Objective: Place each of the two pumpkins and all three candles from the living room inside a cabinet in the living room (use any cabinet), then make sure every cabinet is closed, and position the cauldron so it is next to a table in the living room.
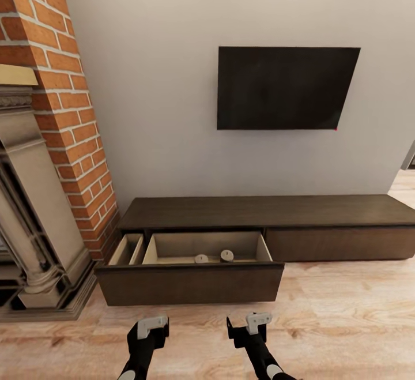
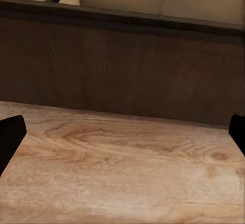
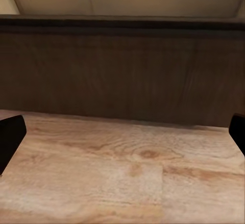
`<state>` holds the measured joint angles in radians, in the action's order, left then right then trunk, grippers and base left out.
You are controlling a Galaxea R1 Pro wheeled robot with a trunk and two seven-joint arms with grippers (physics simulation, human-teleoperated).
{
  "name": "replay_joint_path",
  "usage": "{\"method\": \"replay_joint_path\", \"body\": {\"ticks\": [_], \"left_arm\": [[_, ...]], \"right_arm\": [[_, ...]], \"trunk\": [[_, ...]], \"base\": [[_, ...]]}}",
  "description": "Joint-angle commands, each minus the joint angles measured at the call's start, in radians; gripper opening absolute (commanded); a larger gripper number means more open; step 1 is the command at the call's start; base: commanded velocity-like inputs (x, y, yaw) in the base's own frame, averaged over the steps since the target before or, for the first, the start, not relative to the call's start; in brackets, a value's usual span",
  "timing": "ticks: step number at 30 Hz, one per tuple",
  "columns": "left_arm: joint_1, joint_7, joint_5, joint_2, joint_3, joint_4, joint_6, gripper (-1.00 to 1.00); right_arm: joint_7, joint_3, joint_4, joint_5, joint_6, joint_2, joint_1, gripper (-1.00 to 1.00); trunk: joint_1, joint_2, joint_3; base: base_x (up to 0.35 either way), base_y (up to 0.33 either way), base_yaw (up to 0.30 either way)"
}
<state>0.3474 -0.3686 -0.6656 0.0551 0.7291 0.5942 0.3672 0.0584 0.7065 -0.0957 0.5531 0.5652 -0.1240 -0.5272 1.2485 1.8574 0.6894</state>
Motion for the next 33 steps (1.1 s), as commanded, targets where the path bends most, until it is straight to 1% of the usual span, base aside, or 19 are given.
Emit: {"method": "replay_joint_path", "body": {"ticks": [1, 3, 6, 9, 10, 13, 17, 20, 22, 27, 33], "left_arm": [[0.001, -0.008, -0.003, 0.001, 0.009, 0.001, 0.005, 1.00], [-0.001, -0.009, 0.003, 0.001, 0.009, 0.001, 0.005, 1.00], [-0.002, -0.009, 0.009, 0.000, 0.009, 0.001, 0.005, 1.00], [-0.002, -0.009, 0.009, 0.000, 0.009, 0.001, 0.005, 1.00], [-0.002, -0.009, 0.009, 0.000, 0.009, 0.001, 0.006, 1.00], [-0.003, -0.009, 0.010, 0.000, 0.016, 0.001, 0.006, 1.00], [-0.005, -0.010, 0.012, 0.001, 0.039, 0.001, 0.007, 1.00], [-0.005, -0.010, 0.012, 0.001, 0.049, 0.001, 0.007, 1.00], [-0.005, -0.010, 0.013, 0.001, 0.055, 0.001, 0.007, 1.00], [-0.005, -0.009, 0.014, 0.002, 0.067, 0.001, 0.007, 1.00], [-0.005, -0.010, 0.014, 0.002, 0.086, 0.001, 0.007, 1.00]], "right_arm": [[0.003, 0.009, 0.001, 0.010, 0.002, 0.000, -0.001, 1.00], [-0.013, 0.008, 0.001, 0.030, 0.002, 0.000, -0.001, 1.00], [-0.053, 0.008, 0.001, 0.079, 0.001, 0.000, -0.001, 1.00], [-0.073, 0.007, 0.001, 0.118, -0.002, -0.001, -0.001, 1.00], [-0.078, 0.007, 0.001, 0.139, -0.004, -0.002, -0.001, 1.00], [-0.083, 0.007, 0.001, 0.190, -0.010, -0.003, -0.001, 1.00], [-0.081, 0.006, 0.002, 0.228, -0.014, -0.005, -0.001, 1.00], [-0.080, 0.005, 0.003, 0.253, -0.015, -0.005, -0.001, 1.00], [-0.080, 0.005, 0.004, 0.281, -0.016, -0.005, -0.001, 1.00], [-0.081, 0.008, 0.003, 0.294, -0.014, -0.005, -0.001, 1.00], [-0.081, 0.010, 0.004, 0.296, -0.013, -0.005, -0.001, 1.00]], "trunk": [[0.004, 0.008, 0.004], [0.012, 0.022, 0.010], [0.023, 0.043, 0.020], [0.035, 0.064, 0.029], [0.038, 0.071, 0.032], [0.050, 0.092, 0.042], [0.065, 0.120, 0.054], [0.077, 0.141, 0.064], [0.084, 0.155, 0.070], [0.104, 0.190, 0.086], [0.127, 0.232, 0.104]], "base": [[0.000, 0.000, 0.000], [0.000, 0.000, 0.000], [0.000, 0.000, 0.000], [0.000, 0.000, 0.000], [0.000, 0.000, 0.000], [0.000, 0.000, 0.000], [0.000, 0.000, 0.000], [0.000, 0.000, 0.000], [0.000, 0.000, 0.000], [0.000, 0.000, 0.000], [0.000, 0.000, 0.000]]}}
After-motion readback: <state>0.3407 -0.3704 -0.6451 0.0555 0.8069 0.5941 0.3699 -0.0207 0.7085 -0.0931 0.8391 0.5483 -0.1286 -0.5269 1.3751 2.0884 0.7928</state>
